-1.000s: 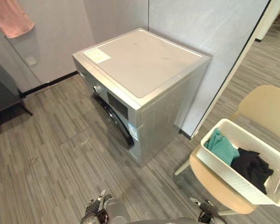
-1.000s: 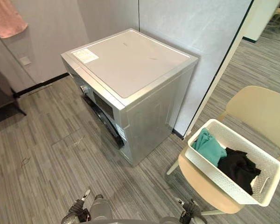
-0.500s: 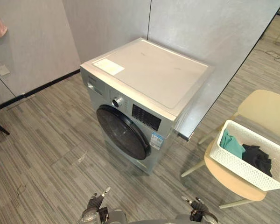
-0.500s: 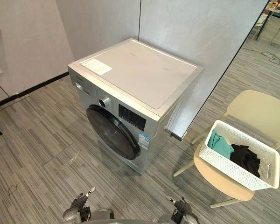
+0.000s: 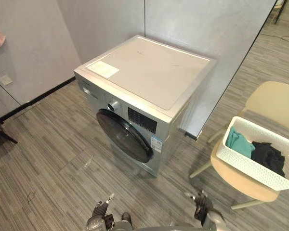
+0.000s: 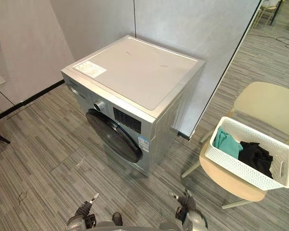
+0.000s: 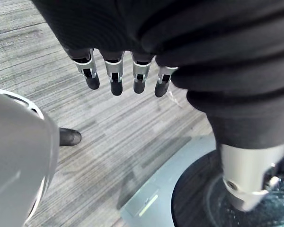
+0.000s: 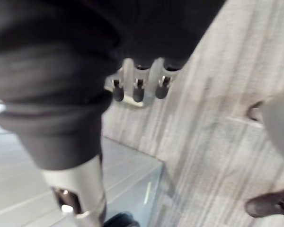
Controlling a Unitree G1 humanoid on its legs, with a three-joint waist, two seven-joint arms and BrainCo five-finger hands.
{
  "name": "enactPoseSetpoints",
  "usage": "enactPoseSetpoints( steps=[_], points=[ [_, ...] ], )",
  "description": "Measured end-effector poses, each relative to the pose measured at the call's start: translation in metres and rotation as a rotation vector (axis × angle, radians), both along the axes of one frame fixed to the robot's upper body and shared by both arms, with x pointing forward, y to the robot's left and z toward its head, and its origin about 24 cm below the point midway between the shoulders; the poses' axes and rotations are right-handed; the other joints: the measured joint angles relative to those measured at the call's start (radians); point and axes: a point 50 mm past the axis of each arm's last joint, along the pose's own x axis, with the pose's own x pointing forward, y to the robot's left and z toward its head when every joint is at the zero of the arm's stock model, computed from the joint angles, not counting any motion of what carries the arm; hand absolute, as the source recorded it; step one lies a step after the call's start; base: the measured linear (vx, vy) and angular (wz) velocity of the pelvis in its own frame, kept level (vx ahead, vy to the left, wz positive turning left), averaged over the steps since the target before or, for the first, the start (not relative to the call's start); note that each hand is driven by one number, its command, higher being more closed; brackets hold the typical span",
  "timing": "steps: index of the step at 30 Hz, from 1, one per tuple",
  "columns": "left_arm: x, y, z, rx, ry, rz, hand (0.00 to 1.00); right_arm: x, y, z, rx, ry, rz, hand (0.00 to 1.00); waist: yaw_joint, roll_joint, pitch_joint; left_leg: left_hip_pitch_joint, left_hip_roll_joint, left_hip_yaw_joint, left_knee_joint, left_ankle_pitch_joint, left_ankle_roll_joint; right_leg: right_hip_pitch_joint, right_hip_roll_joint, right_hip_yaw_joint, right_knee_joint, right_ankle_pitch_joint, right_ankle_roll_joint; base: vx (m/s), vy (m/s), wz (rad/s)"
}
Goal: Pick up the laundry basket with both hands and put the clothes into the washing machine.
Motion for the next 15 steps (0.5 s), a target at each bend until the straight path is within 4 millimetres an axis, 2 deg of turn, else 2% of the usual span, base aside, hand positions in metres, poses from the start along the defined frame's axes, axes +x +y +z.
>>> enactPoseSetpoints(
  steps=[1,2,3,5,6,7,8,10,11,12,15],
  points=[
    [-0.001,-0.001,-0.001,-0.001,0.004,-0.003,0.00,0.004,0.003,0.004,-0.011,-0.019,0.022,0.00,-0.002,0.010,0.005,-0.006,0.008,-0.012,0.012,-0.005,-0.004,-0.003,0.000,-0.004,0.018,-0.006,-0.004,-0.22,0.031,0.04],
    [-0.003,0.000,0.000,0.004,0.006,-0.004,0.00,0.007,0.009,0.010,-0.024,-0.048,0.059,0.00,-0.005,0.004,0.007,0.000,0.012,-0.003,0.009,-0.027,0.011,-0.011,-0.012,-0.009,0.033,-0.013,-0.009,-0.16,0.097,-0.01],
    [-0.003,-0.001,0.000,0.004,0.004,-0.006,0.00,0.013,0.014,0.018,-0.036,-0.088,0.092,0.00,-0.001,0.013,0.006,0.000,0.044,0.027,0.061,-0.067,0.055,-0.020,-0.012,-0.002,0.044,-0.008,-0.002,-0.10,0.106,-0.09],
    [-0.010,0.001,-0.001,0.016,0.019,0.000,0.00,0.019,0.024,0.029,-0.042,-0.143,0.140,0.00,-0.007,0.011,0.004,0.017,0.083,0.047,0.089,-0.090,0.081,-0.019,-0.024,0.001,0.045,-0.007,0.005,-0.03,0.130,-0.10],
    [-0.012,0.001,-0.002,0.032,0.033,-0.018,0.00,0.024,0.031,0.040,-0.046,-0.200,0.172,0.00,-0.008,0.012,-0.002,0.056,0.090,0.019,0.029,-0.084,0.067,-0.027,-0.040,0.016,0.049,-0.016,0.029,-0.01,0.198,-0.04],
    [-0.015,0.000,-0.003,0.031,0.045,-0.022,0.00,0.025,0.030,0.044,-0.057,-0.222,0.186,0.00,-0.008,0.028,-0.020,0.080,0.072,-0.014,-0.033,-0.092,-0.003,-0.042,-0.041,0.030,0.051,-0.013,0.045,0.01,0.266,-0.03],
    [-0.018,-0.003,-0.006,0.028,0.067,-0.043,0.00,0.029,0.033,0.047,-0.061,-0.241,0.206,0.00,-0.009,0.019,-0.037,0.098,0.034,-0.022,-0.119,-0.095,-0.054,-0.062,-0.053,0.043,0.037,-0.005,0.071,0.02,0.174,0.03],
    [-0.022,0.005,-0.007,0.062,0.098,-0.062,0.00,0.029,0.039,0.048,-0.055,-0.248,0.244,0.00,-0.010,-0.009,-0.053,0.109,-0.019,-0.021,-0.204,-0.043,-0.038,-0.056,-0.083,0.056,-0.037,0.039,0.089,0.05,0.181,0.21],
    [-0.023,0.006,-0.008,0.066,0.109,-0.067,0.00,0.030,0.040,0.050,-0.062,-0.260,0.257,0.00,-0.015,-0.011,-0.055,0.124,-0.043,-0.028,-0.258,-0.014,-0.027,-0.030,-0.098,0.055,-0.096,0.070,0.096,0.06,0.180,0.42],
    [-0.024,0.005,-0.009,0.066,0.118,-0.083,0.00,0.033,0.041,0.053,-0.071,-0.274,0.267,0.00,-0.022,-0.011,-0.059,0.137,-0.067,-0.037,-0.311,0.017,-0.018,-0.011,-0.111,0.054,-0.143,0.096,0.103,0.04,0.135,0.41],
    [-0.024,0.005,-0.009,0.078,0.125,-0.122,0.00,0.041,0.046,0.064,-0.089,-0.325,0.311,0.00,-0.031,0.002,-0.059,0.148,-0.088,-0.044,-0.393,0.069,-0.009,-0.003,-0.117,0.053,-0.205,0.147,0.108,-0.01,0.102,0.17]
  ],
)
